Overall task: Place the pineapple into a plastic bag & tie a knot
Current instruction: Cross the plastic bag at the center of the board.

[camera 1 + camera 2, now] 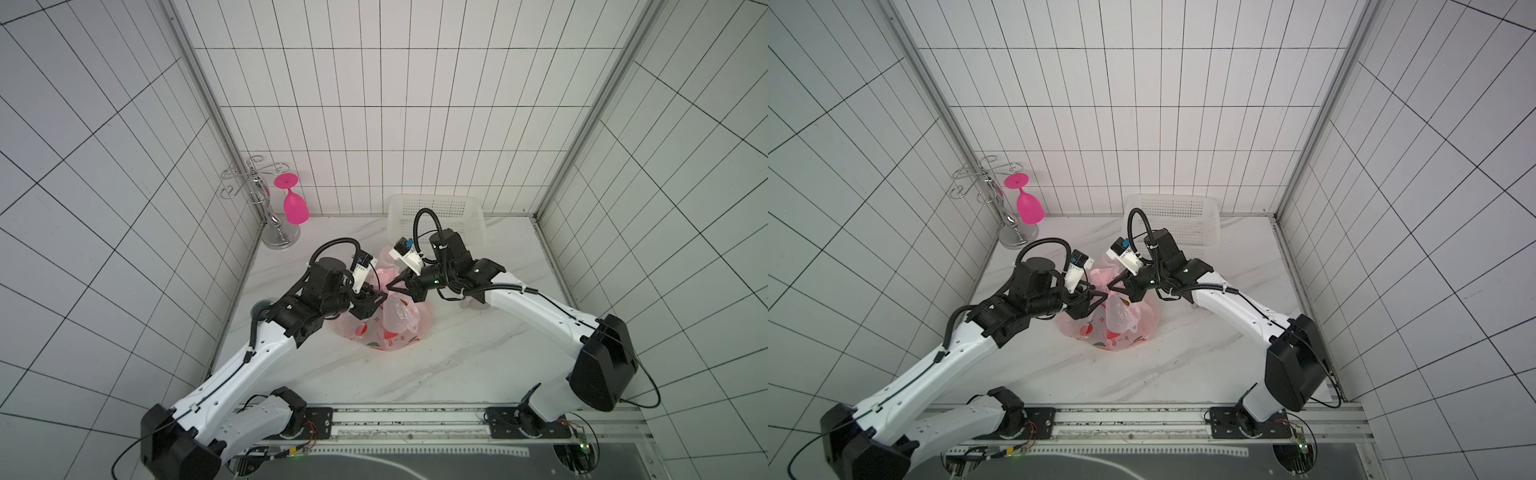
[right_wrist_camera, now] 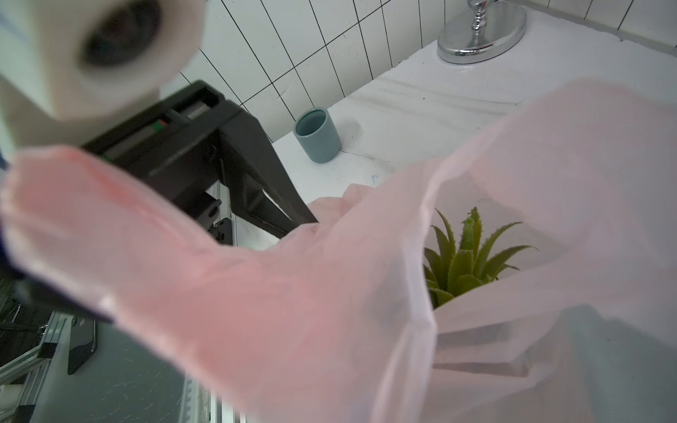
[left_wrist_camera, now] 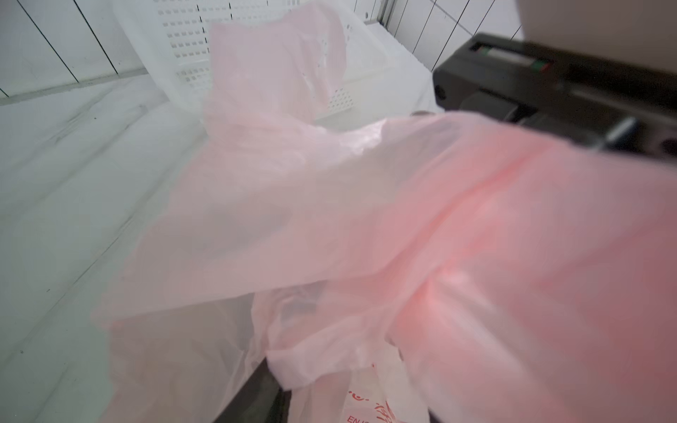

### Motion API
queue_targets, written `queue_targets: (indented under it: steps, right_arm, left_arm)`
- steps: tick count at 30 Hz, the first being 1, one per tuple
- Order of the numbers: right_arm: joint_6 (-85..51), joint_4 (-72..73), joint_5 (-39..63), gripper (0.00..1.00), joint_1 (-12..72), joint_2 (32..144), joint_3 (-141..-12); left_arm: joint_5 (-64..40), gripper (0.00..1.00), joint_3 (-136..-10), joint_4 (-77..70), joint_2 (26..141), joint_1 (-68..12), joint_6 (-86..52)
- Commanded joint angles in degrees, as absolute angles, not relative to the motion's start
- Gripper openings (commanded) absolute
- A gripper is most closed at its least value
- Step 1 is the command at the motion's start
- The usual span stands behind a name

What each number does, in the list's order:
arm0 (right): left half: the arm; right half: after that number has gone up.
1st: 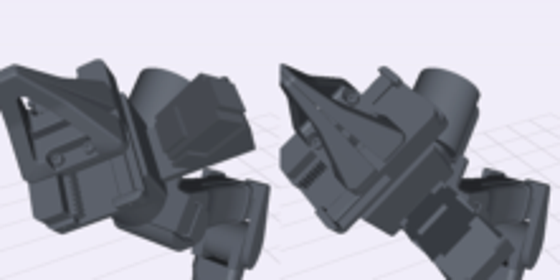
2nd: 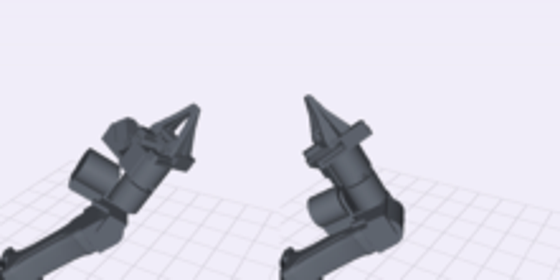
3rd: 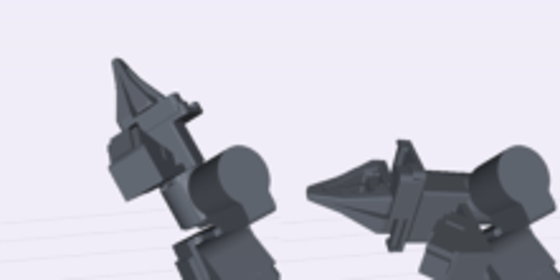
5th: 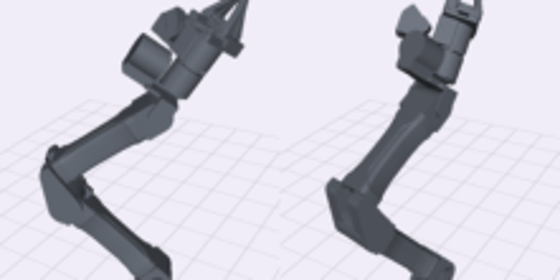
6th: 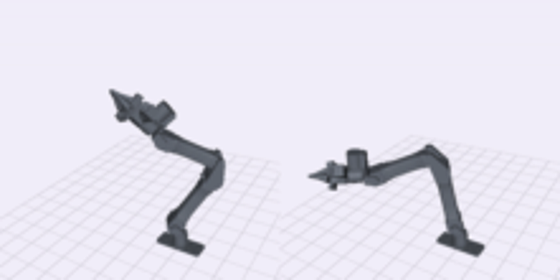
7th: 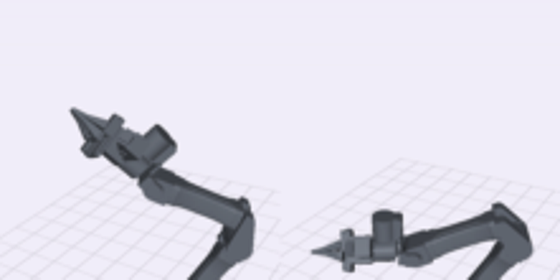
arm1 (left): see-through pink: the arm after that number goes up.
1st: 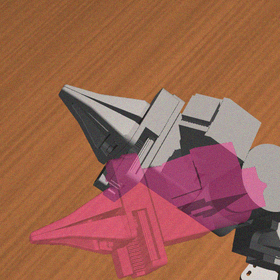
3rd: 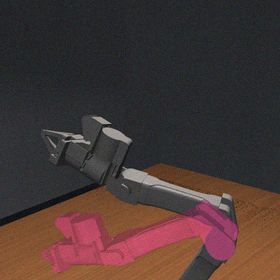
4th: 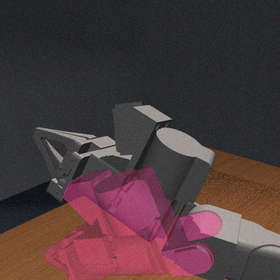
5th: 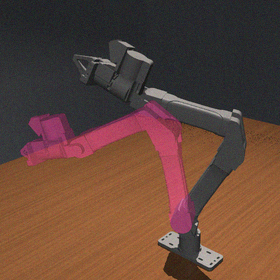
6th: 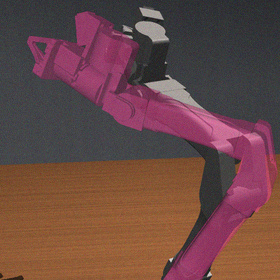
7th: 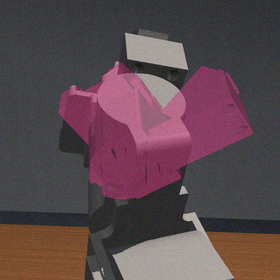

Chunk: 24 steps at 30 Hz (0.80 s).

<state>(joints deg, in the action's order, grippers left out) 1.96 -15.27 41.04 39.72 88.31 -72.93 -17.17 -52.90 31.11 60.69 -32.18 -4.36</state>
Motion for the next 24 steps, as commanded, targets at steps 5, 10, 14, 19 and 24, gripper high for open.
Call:
queue_targets:
  steps: [5,10,14,19,24]
  right_arm:
    - [2.9,-15.1,43.4,0.03,39.0,86.6,-77.2]
    - [3.1,-15.4,42.9,0.03,38.9,86.2,-76.8]
    - [3.3,-16.2,40.8,0.11,38.8,85.7,-76.5]
    - [3.4,-16.8,37.1,0.18,38.6,85.2,-75.9]
    - [3.0,-16.8,34.0,0.13,38.4,85.1,-75.8]
  left_arm:
    - [-11.9,0.47,-50.6,29.5,60.5,-34.0,-2.6]
    - [-10.3,0.03,-50.8,29.4,60.9,-34.4,-3.2]
    - [-8.2,0.00,-51.9,30.4,59.6,-34.3,-3.0]
    - [-7.4,0.00,-51.5,30.3,56.2,-34.3,-2.0]
    - [-8.7,0.00,-52.7,32.6,55.9,-34.3,-1.6]
